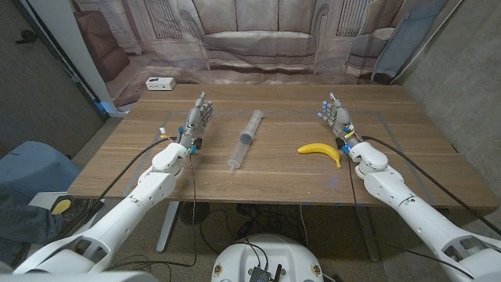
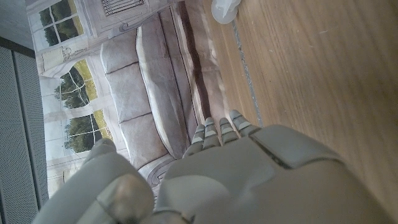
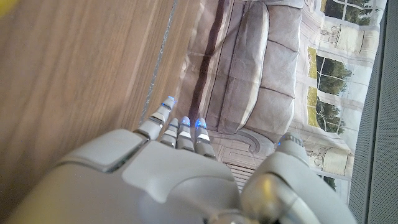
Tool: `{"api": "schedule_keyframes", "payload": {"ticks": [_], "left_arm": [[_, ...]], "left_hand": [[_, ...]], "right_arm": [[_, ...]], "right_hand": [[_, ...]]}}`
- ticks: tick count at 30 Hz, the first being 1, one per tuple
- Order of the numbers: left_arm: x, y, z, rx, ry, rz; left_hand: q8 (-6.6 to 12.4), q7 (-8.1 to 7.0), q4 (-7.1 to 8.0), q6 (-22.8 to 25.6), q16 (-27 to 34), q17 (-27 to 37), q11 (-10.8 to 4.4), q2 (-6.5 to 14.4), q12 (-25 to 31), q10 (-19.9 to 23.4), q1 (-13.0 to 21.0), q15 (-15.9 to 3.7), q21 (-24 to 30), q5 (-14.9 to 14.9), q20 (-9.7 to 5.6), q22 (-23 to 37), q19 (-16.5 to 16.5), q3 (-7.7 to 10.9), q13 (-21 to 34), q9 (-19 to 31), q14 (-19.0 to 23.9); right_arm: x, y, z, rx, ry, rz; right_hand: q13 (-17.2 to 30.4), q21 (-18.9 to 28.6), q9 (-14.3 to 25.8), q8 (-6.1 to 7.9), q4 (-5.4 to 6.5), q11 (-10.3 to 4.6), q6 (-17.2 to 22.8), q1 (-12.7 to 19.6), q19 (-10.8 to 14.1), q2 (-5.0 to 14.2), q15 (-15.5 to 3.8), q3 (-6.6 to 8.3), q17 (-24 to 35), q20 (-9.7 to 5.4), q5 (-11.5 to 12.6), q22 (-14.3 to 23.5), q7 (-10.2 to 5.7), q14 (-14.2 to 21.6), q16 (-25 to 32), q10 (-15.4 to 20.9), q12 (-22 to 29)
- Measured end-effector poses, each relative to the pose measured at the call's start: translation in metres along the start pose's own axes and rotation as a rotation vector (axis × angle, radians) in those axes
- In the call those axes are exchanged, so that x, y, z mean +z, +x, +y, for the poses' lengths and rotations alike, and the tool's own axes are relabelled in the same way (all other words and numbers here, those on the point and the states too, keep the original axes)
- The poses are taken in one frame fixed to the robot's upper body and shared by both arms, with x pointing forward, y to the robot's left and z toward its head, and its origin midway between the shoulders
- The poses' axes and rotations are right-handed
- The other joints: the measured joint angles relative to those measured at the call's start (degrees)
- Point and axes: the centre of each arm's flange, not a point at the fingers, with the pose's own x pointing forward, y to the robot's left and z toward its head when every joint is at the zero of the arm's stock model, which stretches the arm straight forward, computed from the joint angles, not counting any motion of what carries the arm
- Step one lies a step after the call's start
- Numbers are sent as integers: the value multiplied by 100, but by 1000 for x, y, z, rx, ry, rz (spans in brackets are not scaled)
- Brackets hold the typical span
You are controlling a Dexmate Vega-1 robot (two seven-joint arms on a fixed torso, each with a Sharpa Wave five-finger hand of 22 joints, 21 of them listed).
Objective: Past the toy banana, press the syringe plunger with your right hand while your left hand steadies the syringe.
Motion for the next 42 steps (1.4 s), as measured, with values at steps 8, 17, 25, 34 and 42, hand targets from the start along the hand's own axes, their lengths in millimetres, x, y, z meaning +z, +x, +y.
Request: {"api": "schedule_keyframes", "payload": {"ticks": [8,17,25,34,42], "left_arm": [[2,-4,-4,-6,1,-3],[7,-6,-5,-15,25,-11],[17,-7,-7,-30,59,-33],[23,-16,-10,-17,127,-32],[25,-24,-12,-11,178,-31]], "left_hand": [[0,20,-18,21,0,0,30,30,21,31,30,53,0,0,27,0,27,31,-17,0,54],[40,-22,-66,187,39,0,26,82,44,174,129,28,-39,-1,124,-1,124,79,-43,0,199],[40,-12,-136,259,63,-1,27,106,88,237,256,23,-39,-27,118,-1,170,115,-43,0,291],[40,23,-361,416,105,-1,-3,145,132,411,566,9,-39,-114,159,-1,499,229,-59,-1,544],[88,29,-519,566,105,-1,-13,225,177,545,830,21,-86,-160,182,26,669,325,-53,-1,718]], "right_arm": [[-1,-8,1,3,3,-7],[-2,-16,-2,-8,3,-19],[-2,-22,-3,-17,5,-31],[-1,-27,-3,-23,4,-41],[0,-32,-3,-28,2,-47]], "right_hand": [[-1,0,0,0,0,-1,21,0,0,0,0,0,27,0,0,-1,-21,0,0,0,0],[-1,-1,-1,0,0,-1,30,-1,-1,0,-1,0,27,0,0,-1,-31,0,0,1,0],[-1,-1,-1,0,0,-2,60,-1,-1,0,20,0,27,0,0,-1,0,21,0,1,0],[-2,-26,-1,0,1,29,60,-1,19,0,19,-1,26,21,0,-2,0,21,0,32,0],[-2,-27,-2,0,1,29,60,-1,19,0,42,-1,26,21,0,-2,0,44,-1,32,0]]}}
